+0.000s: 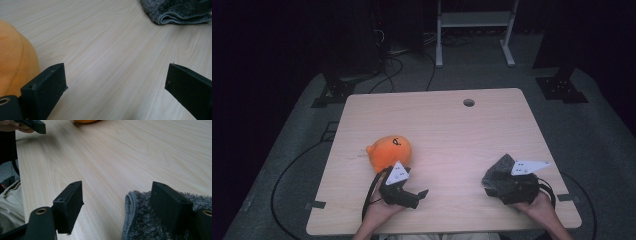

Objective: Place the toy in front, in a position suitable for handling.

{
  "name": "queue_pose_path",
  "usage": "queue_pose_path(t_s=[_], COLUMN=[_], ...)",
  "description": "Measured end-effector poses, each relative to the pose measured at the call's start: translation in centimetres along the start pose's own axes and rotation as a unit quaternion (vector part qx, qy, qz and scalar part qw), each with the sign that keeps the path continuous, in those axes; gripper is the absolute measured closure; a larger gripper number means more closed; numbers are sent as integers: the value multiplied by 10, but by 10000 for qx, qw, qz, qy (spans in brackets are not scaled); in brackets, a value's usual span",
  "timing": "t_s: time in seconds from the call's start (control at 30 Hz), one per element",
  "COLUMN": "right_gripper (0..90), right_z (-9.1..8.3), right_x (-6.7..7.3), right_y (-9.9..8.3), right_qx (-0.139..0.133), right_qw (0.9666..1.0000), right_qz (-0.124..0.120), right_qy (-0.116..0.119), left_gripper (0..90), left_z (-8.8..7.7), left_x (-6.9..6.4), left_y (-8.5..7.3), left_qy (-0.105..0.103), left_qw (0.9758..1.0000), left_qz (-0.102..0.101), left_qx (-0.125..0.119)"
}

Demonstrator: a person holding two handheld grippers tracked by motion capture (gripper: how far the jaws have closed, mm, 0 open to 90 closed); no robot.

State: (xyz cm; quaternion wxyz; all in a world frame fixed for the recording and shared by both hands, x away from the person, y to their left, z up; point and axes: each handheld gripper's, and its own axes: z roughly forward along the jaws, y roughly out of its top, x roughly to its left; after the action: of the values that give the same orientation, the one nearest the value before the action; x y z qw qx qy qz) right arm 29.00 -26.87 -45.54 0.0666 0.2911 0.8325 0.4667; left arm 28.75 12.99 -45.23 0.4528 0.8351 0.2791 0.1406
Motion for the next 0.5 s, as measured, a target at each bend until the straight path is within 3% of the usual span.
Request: queue_pose_path(t_s=[0.37,0.43,0.5], right_gripper=[255,255,254], right_z=[0,0,-1], right_x=[1,1,0], right_y=[0,1,1], right_qx=[-14,-30,-48], right_qw=[10000,10000,10000], right_qz=[5,22,37], right_qy=[25,33,37], left_gripper=[28,28,28], left_z=[-9,-12,-16], left_x=[5,8,10], left_y=[5,11,15], left_qy=[104,-20,-9], left_qw=[9999,9998,9996], left_qz=[-13,-72,-78], left_qx=[-120,-187,-274])
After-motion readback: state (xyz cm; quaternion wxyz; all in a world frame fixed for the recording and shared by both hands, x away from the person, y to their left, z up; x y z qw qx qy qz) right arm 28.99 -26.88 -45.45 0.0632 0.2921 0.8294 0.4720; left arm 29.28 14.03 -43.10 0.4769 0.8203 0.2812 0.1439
